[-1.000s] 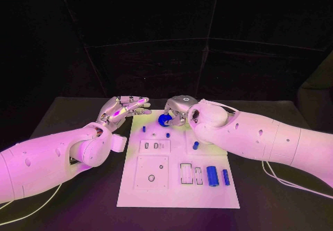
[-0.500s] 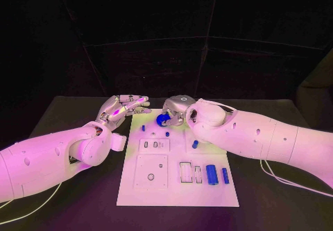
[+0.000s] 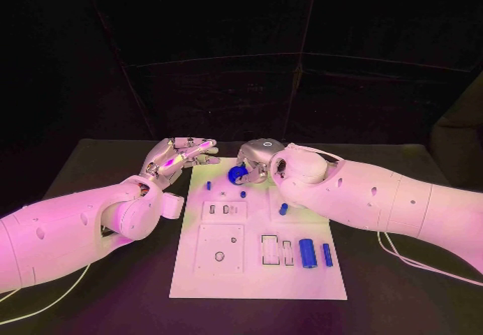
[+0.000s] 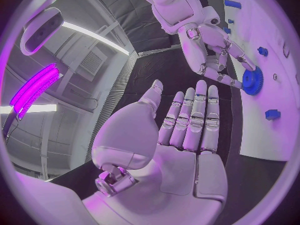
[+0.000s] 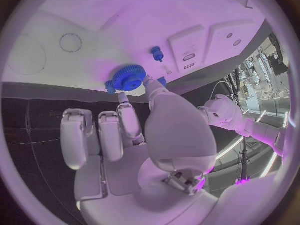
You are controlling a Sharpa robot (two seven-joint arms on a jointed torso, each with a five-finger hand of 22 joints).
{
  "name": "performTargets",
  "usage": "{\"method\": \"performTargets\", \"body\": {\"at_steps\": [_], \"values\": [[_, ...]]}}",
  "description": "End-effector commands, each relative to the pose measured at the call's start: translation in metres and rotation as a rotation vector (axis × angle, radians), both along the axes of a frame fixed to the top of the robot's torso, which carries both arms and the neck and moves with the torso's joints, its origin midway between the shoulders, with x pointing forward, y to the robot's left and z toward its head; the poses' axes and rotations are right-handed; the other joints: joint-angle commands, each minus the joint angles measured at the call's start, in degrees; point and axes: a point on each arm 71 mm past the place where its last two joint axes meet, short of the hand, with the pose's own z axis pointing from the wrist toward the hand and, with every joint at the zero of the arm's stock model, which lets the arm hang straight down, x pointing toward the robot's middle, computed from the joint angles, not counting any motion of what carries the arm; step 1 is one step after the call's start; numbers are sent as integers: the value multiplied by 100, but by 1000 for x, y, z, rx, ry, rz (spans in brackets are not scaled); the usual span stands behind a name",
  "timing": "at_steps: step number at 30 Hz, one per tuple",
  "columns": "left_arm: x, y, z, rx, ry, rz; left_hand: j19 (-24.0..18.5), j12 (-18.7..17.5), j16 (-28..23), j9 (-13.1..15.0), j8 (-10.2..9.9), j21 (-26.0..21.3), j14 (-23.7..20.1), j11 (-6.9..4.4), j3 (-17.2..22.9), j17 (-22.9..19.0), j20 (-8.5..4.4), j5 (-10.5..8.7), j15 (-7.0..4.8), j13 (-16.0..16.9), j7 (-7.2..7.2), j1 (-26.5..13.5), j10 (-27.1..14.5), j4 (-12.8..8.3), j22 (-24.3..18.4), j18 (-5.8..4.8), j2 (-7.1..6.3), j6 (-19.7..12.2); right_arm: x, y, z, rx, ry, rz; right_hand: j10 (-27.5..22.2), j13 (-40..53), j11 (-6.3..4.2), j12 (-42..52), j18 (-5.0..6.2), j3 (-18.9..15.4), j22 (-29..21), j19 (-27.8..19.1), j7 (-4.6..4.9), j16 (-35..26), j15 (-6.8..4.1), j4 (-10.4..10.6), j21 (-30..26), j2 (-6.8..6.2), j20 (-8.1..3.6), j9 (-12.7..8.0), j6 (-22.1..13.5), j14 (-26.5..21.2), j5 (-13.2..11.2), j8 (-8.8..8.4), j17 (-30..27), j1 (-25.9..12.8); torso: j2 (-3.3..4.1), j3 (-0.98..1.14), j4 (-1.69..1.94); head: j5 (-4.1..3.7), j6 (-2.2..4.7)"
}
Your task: Assemble the parts on the task board
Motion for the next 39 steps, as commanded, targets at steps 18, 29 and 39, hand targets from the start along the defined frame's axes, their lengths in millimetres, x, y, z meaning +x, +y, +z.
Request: {"method": "performTargets", "body": {"at_steps": [18,29,39], "values": [[0,0,0,1,14,-9,78,-83,-95,-5,-69,-75,45,19,156,-13,7,7,17,-9,97,151,-57,-228,-60,89,151,-89,4,-11,-5,21,97,-24,86,154,-4,116,-57,-188,1017,237,-34,-14,18,248,26,171,8,12,137,427,291,28,724,-187,2,3,-1,29,24],[0,1,0,5,19,-4,87,-90,-103,-5,-75,-81,52,20,178,-13,6,6,16,-9,100,173,-61,-268,-67,89,143,-95,4,-19,-5,35,108,-40,126,208,-15,168,-61,-244,1036,251,-47,-11,11,259,33,181,2,19,185,429,318,50,731,-204,1,-2,-10,37,22],[0,2,0,6,17,-2,87,-90,-103,-5,-75,-81,52,20,178,-13,6,6,16,-9,100,173,-61,-268,-67,89,143,-95,1,-34,4,132,25,-39,134,212,-31,168,-66,-301,1057,267,-65,-12,-3,220,41,184,-9,22,236,429,342,72,730,-143,-2,11,-10,16,31]]}}
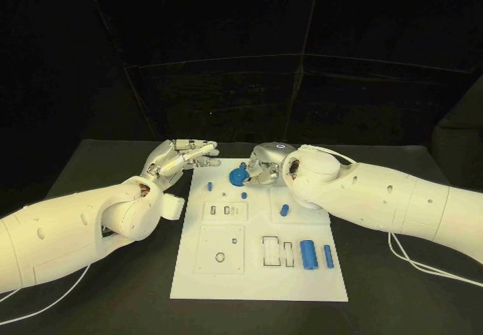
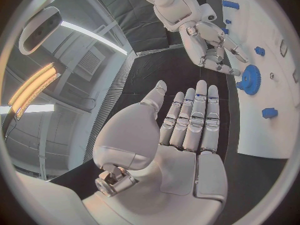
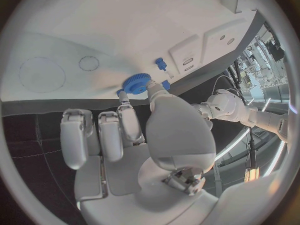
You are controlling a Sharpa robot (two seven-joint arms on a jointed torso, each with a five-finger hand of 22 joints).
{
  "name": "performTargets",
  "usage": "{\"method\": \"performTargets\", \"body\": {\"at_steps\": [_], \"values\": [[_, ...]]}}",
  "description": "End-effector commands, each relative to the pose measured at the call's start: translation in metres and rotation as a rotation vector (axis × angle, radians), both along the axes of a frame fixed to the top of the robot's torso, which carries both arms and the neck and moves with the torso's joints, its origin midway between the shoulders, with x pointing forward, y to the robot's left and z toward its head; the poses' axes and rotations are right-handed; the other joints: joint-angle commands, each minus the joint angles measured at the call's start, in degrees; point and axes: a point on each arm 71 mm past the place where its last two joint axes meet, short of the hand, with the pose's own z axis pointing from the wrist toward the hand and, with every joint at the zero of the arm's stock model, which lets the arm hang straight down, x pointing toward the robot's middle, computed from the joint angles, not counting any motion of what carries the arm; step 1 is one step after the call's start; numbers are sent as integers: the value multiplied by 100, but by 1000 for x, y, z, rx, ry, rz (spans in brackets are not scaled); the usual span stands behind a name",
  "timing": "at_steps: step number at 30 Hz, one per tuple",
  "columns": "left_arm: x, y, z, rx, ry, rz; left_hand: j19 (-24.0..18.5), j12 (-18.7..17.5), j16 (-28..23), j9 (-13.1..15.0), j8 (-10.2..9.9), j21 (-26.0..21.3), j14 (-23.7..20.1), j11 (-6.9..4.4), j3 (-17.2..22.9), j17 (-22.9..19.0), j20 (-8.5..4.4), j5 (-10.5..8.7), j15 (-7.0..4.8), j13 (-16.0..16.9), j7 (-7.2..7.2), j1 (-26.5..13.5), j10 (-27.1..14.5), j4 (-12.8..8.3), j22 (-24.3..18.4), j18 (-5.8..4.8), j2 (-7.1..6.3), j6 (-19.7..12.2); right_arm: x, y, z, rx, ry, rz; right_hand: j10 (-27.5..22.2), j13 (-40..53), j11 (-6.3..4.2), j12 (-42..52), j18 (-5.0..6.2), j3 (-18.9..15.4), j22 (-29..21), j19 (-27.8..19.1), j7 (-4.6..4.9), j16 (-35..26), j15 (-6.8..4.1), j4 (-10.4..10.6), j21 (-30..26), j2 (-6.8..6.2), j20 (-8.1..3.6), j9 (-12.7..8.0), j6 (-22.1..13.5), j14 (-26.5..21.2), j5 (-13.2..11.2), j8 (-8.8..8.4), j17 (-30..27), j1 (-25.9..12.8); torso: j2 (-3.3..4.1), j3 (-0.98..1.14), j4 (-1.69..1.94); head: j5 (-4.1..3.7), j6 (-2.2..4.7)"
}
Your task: Assemble the parts on the task board
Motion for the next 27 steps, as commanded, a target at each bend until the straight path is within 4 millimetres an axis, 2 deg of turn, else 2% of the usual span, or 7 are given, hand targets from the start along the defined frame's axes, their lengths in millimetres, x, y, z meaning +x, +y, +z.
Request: {"method": "performTargets", "body": {"at_steps": [1,8,14,20,24,26,27], "values": [[0,0,2,-5,-4,-4,46,-30,-36,-5,-30,-37,32,0,-13,-8,6,6,-4,-9,99,36,-41,-32,-5,88,6,-53,-2,-7,9,92,-69,15,26,156,-13,12,-67,-42,1060,269,8,-15,-5,-37,25,51,-12,-1,46,428,51,22,724,87,-4,7,-7,-12,9],[1,3,2,-5,-6,0,52,-36,-43,-4,-34,-40,34,1,-1,-9,5,5,-4,-9,100,45,-44,-55,-9,88,-1,-56,-11,-42,16,177,-81,58,-1,127,-19,-31,-53,-55,1003,225,6,-51,-13,-161,1,82,-21,-9,44,410,97,15,652,268,-15,9,-22,-51,48],[3,6,1,-4,-10,4,58,-37,-51,-2,-30,-43,32,0,9,-11,5,6,-3,-8,98,48,-40,-69,-13,88,0,-47,-15,-88,20,252,-69,53,-46,76,-31,-101,-38,-78,941,177,-4,-93,-24,-333,-28,68,-33,-11,70,392,257,22,580,493,-63,46,-108,-77,62],[5,4,0,-6,-10,-2,91,-16,-62,6,-4,-49,69,-22,42,-9,-3,5,-18,0,74,26,25,-101,-22,92,10,14,-15,-133,22,281,-81,25,-50,68,-29,-115,-48,-120,983,209,3,-75,-24,-393,-12,26,-35,-19,36,402,297,0,622,552,-102,85,-163,-102,91],[6,2,0,-8,-9,-11,100,-12,-63,7,1,-50,81,-29,49,-7,-7,4,-23,1,67,18,42,-108,-24,92,11,28,-15,-154,21,284,-70,2,-73,36,-26,-153,-43,-133,960,191,7,-87,-22,-430,-23,19,-34,-23,15,398,317,-14,600,596,-104,115,-167,-221,56],[7,2,-1,-9,-9,-13,102,-11,-64,7,2,-51,84,-30,52,-7,-7,4,-24,1,65,17,45,-110,-25,92,13,31,-15,-161,20,283,-62,-8,-94,8,-24,-186,-40,-136,949,183,11,-92,-21,-464,-28,21,-33,-25,0,396,326,-23,592,640,-88,99,-161,-283,82],[7,2,-1,-9,-9,-13,103,-10,-65,7,3,-52,85,-32,54,-7,-8,5,-24,1,64,18,49,-113,-26,92,14,34,-15,-163,20,282,-59,-11,-97,5,-23,-190,-40,-137,950,183,11,-94,-20,-469,-28,21,-33,-25,-3,395,327,-25,590,647,-87,104,-166,-287,82]]}}
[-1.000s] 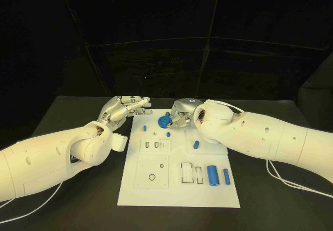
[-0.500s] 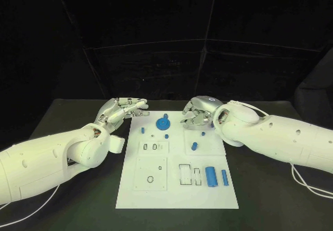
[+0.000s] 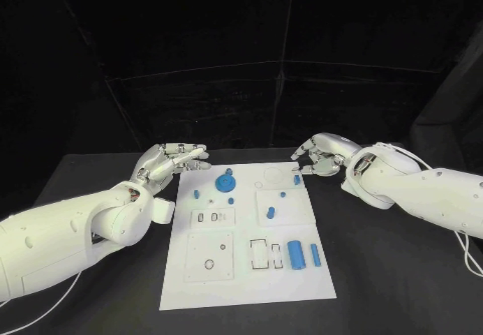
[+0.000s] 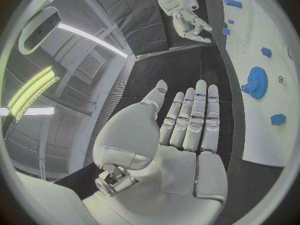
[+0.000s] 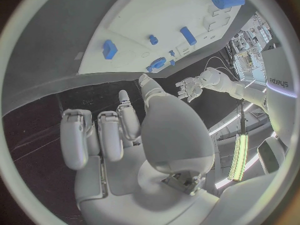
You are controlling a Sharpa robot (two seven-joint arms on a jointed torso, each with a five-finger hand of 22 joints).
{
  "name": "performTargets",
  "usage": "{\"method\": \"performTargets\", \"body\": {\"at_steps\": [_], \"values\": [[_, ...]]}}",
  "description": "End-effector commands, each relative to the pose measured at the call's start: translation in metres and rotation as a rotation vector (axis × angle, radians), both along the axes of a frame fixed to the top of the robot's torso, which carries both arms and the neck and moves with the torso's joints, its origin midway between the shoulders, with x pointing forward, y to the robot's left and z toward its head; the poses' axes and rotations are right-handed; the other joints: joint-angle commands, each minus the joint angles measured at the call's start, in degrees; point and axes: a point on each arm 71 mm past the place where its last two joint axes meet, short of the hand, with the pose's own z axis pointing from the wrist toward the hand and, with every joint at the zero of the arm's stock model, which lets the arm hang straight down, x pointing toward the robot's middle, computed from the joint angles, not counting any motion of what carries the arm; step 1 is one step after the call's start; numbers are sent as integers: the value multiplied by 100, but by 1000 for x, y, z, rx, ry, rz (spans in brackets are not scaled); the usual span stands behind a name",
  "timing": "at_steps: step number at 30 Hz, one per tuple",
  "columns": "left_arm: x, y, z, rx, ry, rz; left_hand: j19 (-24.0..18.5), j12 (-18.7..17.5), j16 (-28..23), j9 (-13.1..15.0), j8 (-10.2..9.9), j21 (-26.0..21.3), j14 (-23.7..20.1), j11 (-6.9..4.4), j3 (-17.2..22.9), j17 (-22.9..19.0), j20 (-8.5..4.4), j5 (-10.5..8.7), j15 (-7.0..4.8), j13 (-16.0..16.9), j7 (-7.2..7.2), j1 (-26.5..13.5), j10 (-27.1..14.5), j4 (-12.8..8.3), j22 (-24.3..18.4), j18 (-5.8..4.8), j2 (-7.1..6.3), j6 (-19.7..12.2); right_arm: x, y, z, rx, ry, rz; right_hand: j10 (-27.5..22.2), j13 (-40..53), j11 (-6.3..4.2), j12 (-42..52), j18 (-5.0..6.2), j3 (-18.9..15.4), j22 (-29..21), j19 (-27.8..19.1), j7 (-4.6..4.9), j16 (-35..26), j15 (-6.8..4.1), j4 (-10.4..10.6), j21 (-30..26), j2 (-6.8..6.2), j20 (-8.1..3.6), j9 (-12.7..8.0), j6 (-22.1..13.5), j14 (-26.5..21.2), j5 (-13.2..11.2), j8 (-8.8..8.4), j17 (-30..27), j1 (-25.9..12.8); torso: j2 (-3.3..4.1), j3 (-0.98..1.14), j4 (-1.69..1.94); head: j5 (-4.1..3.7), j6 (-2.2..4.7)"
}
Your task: Assemble the parts on the task board
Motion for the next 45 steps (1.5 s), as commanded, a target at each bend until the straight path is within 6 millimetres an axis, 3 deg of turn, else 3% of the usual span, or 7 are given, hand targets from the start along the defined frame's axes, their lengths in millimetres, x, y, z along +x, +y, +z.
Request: {"method": "performTargets", "body": {"at_steps": [1,9,14,18,28,36,45], "values": [[0,-2,1,-15,-7,-22,46,-10,-22,7,3,-31,44,-11,13,-2,9,5,15,1,63,18,29,-41,-8,92,15,36,0,-4,2,50,3,31,-40,1,2,-27,-40,-4,947,181,17,-28,-20,-48,-33,1,-32,-10,-45,395,22,-29,589,65,8,15,-16,-68,0],[1,-2,1,-17,-7,-25,47,-9,-25,7,5,-33,45,-13,18,-3,8,5,14,1,60,19,34,-46,-10,91,16,41,4,-20,-6,61,40,-6,-72,-42,16,-82,-26,-55,890,138,33,-51,-9,-91,-59,35,-24,-13,-97,387,-187,-62,553,103,9,37,-15,-117,-58],[1,-2,0,-18,-6,-28,47,-9,-27,7,5,-34,44,-14,20,-3,7,5,14,1,59,20,35,-49,-10,91,16,42,7,-26,-18,76,79,-15,-69,-27,14,-75,-20,-84,868,121,27,-55,-8,-217,-71,33,-20,-11,-126,387,-386,-78,551,234,6,8,7,-136,-80],[0,-3,0,-20,-5,-32,48,-9,-29,7,5,-35,43,-14,23,-3,7,5,14,0,58,21,37,-52,-11,91,18,43,7,-25,-29,79,101,-13,-87,-45,2,-101,-17,-113,855,110,15,-61,-17,-325,-78,40,-26,-12,-162,386,-556,-98,546,336,11,21,5,-124,-80],[0,-4,-1,-20,-3,-33,48,-9,-29,7,5,-35,43,-14,23,-3,7,5,14,0,58,21,37,-52,-11,91,18,43,9,-25,-40,79,120,-19,-106,-67,8,-128,-16,-129,852,108,26,-59,-16,-363,-81,49,-27,-16,-197,388,-598,-115,553,365,5,6,2,-121,-90],[0,-4,-1,-21,-1,-36,49,-10,-33,6,4,-36,42,-14,27,-4,6,6,14,0,58,21,37,-56,-12,91,19,43,12,-20,-43,69,131,-14,-107,-67,20,-130,-18,-124,856,111,41,-58,-8,-400,-80,80,-24,-14,-205,389,-599,-116,557,406,6,13,-1,-93,-61],[0,-4,-1,-19,-1,-32,49,-16,-43,3,-1,-41,34,-11,31,-7,6,4,16,-3,62,14,33,-62,-16,89,17,38,14,-15,-47,56,148,-6,-69,-14,13,-79,-23,-85,880,130,32,-48,-8,-511,-72,212,-19,15,-45,396,-549,-35,582,501,5,6,0,-101,-70]]}}
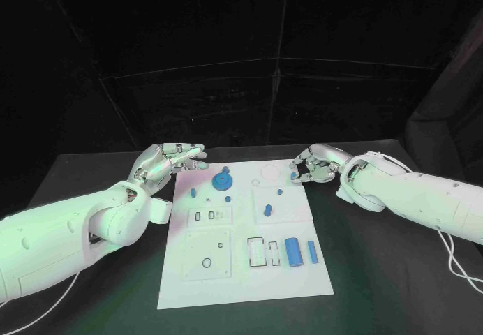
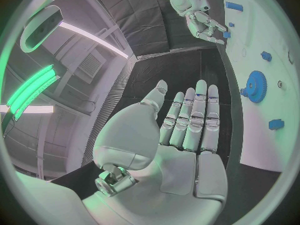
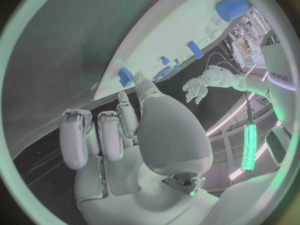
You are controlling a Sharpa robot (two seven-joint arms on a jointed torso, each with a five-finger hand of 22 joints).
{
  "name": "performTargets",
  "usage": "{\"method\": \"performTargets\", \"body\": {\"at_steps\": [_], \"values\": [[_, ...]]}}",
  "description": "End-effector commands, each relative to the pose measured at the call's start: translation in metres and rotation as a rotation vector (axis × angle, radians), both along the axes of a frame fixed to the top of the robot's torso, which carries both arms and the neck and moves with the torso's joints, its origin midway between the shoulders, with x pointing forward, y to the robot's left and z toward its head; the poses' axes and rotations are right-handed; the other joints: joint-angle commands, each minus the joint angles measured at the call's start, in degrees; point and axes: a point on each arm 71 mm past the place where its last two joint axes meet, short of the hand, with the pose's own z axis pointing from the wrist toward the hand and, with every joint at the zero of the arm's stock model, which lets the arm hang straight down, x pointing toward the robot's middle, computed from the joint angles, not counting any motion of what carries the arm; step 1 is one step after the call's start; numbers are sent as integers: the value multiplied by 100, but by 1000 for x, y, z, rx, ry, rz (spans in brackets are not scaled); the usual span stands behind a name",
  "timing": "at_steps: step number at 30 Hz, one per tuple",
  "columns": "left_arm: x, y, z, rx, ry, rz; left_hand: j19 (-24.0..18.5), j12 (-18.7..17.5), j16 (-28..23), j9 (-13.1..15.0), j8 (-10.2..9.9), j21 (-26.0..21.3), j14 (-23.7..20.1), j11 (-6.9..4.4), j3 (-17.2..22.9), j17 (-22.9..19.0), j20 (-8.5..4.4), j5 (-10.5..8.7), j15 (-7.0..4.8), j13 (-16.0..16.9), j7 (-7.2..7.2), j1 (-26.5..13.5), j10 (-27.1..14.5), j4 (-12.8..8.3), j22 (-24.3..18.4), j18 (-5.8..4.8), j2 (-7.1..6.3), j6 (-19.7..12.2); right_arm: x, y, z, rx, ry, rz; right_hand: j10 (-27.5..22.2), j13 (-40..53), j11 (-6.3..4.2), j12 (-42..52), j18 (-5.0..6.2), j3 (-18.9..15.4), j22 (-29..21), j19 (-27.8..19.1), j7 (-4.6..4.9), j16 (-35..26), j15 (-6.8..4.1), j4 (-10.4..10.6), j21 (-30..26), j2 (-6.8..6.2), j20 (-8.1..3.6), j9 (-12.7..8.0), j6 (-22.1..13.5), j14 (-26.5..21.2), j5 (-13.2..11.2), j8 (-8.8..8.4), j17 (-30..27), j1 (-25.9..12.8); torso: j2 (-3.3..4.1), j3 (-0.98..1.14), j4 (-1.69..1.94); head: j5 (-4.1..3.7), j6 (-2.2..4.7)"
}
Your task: Assemble the parts on the task board
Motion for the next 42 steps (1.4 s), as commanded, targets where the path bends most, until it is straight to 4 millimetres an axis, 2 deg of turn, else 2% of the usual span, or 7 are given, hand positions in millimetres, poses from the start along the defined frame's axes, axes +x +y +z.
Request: {"method": "performTargets", "body": {"at_steps": [1,18,26,36,42], "values": [[0,-1,2,-10,-8,-10,49,-16,-20,3,-2,-20,15,-12,1,-9,6,4,-3,-3,62,14,34,-33,-6,90,18,38,0,2,-1,-12,14,16,29,67,-14,67,-30,8,911,154,7,-2,-10,-53,8,35,-20,10,79,404,-6,42,613,50,1,-2,3,-12,-19],[0,-1,2,-10,-8,-8,50,-20,-28,2,-5,-23,9,-10,7,-11,6,4,-1,-5,64,10,31,-35,-8,89,24,35,1,3,-3,-42,23,23,123,194,-45,200,-55,68,1019,235,-27,58,-34,-143,54,149,-39,23,291,432,-46,123,731,67,2,-3,-9,-28,-50],[0,-1,2,-9,-8,-6,50,-20,-28,2,-5,-23,9,-10,7,-11,6,4,-1,-5,64,10,31,-35,-8,89,24,35,2,3,-3,-42,18,19,152,230,-64,235,-62,148,1049,257,-46,73,-50,-199,67,243,-54,18,382,438,-55,142,759,98,-2,6,-1,-29,-56],[0,0,2,-8,-8,-5,50,-20,-28,2,-5,-23,9,-10,7,-11,6,4,-1,-5,64,10,31,-35,-8,89,24,35,3,2,-4,-43,22,15,159,240,-70,244,-65,182,1061,265,-50,80,-55,-230,72,264,-59,12,400,440,-76,140,772,120,0,2,-6,-21,-84],[0,0,2,-9,-8,-6,51,-25,-36,0,-8,-27,6,-8,15,-12,7,4,0,-6,65,5,28,-37,-11,88,33,32,3,1,-4,-45,24,13,159,240,-71,242,-64,195,1059,264,-51,82,-56,-244,71,270,-61,10,403,441,-80,137,776,130,-3,8,-8,-19,-94]]}}
